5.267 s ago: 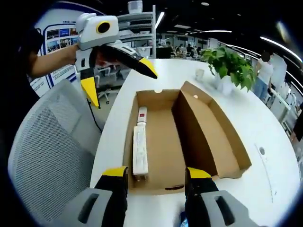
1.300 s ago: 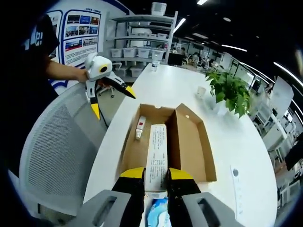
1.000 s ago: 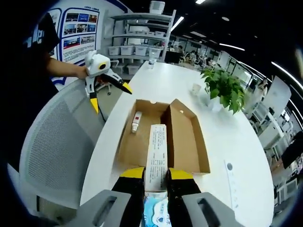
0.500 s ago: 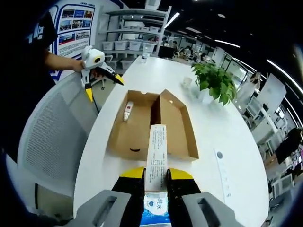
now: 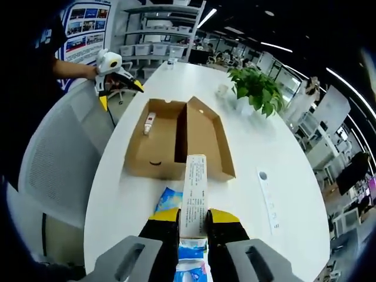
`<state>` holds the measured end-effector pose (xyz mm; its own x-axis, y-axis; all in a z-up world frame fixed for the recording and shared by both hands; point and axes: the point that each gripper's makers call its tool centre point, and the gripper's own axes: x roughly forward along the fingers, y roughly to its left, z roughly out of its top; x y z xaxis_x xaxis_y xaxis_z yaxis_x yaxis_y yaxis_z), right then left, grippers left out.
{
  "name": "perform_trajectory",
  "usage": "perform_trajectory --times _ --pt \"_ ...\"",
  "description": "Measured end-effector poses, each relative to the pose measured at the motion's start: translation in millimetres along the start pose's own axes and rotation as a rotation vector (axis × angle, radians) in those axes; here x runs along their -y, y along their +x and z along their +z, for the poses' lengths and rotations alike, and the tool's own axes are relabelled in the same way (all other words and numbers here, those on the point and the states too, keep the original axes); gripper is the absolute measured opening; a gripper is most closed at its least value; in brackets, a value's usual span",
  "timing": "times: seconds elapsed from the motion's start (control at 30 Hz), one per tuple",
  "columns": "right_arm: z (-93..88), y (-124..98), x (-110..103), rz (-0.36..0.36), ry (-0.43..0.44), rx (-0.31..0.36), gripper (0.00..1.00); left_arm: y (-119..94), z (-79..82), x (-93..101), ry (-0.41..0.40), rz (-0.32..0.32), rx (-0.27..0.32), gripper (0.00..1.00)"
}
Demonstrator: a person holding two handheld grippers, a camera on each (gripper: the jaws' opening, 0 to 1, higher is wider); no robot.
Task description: Operate the shoe box by opening the lid, removing the specified soft item, and placing it in the target area until the item is outside and the box remains undamaged.
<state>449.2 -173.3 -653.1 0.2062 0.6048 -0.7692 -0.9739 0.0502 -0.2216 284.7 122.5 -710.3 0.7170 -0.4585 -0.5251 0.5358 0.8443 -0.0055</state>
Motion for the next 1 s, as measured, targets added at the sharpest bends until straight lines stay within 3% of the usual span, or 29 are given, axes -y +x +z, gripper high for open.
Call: perform_trajectory --times 0.27,1.0 --pt "-27.8 -4.8 13.4 -0.018 0.011 -0.037 0.13 0.5 0.5 0.0 -0.014 -0.001 0.007 0.96" --pt "-92.6 -0.5 38.2 -0.028 0.028 -0.131 0.13 3.9 -8.7 -0.6 -0.019 0.004 -0.043 0.95"
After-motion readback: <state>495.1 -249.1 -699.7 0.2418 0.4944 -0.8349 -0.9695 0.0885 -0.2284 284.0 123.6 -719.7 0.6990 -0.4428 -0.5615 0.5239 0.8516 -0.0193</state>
